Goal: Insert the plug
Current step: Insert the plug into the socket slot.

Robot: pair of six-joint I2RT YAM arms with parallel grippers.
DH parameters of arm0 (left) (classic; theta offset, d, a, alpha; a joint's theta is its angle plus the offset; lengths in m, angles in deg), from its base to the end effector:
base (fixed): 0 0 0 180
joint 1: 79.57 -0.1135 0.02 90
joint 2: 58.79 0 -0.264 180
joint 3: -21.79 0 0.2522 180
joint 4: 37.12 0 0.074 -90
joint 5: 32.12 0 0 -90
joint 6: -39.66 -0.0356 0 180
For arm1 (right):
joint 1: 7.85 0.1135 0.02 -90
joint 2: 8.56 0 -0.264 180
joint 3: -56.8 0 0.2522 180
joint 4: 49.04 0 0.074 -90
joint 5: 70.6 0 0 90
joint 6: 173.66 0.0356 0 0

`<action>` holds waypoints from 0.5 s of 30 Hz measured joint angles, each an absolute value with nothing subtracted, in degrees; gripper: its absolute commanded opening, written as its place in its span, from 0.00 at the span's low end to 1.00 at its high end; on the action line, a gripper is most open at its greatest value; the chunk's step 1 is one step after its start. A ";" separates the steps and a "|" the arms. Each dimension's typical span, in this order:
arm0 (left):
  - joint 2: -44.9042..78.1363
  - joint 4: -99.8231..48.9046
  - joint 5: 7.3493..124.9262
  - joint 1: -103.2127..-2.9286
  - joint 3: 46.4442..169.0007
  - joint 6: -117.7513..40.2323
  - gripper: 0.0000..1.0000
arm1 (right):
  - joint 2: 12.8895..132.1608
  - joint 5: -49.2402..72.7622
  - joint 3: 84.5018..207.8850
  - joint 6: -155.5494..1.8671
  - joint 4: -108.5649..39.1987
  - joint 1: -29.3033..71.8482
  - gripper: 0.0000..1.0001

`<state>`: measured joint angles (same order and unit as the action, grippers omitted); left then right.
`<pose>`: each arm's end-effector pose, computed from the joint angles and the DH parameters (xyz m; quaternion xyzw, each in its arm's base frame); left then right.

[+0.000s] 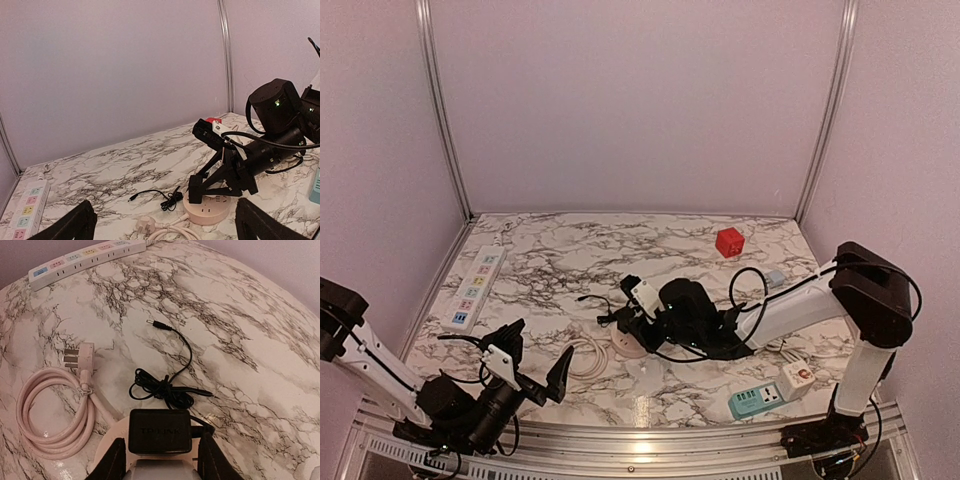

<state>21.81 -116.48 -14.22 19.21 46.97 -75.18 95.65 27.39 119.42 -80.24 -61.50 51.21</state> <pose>0.0033 -0.2005 0.2008 0.1554 0.6430 -0.1514 0.7345 0.1939 0.3138 0.1488 -0.3702 0.7772 0.2107 0.4632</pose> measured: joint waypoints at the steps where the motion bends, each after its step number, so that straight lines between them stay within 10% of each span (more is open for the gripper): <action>1: 21.48 -116.50 -14.20 19.21 46.86 -75.16 0.99 | 95.65 27.43 119.86 -80.02 -60.64 51.21 0.00; 15: 23.42 -116.50 -14.17 19.12 47.10 -74.96 0.99 | 95.08 27.61 118.48 -78.29 -59.57 51.21 0.00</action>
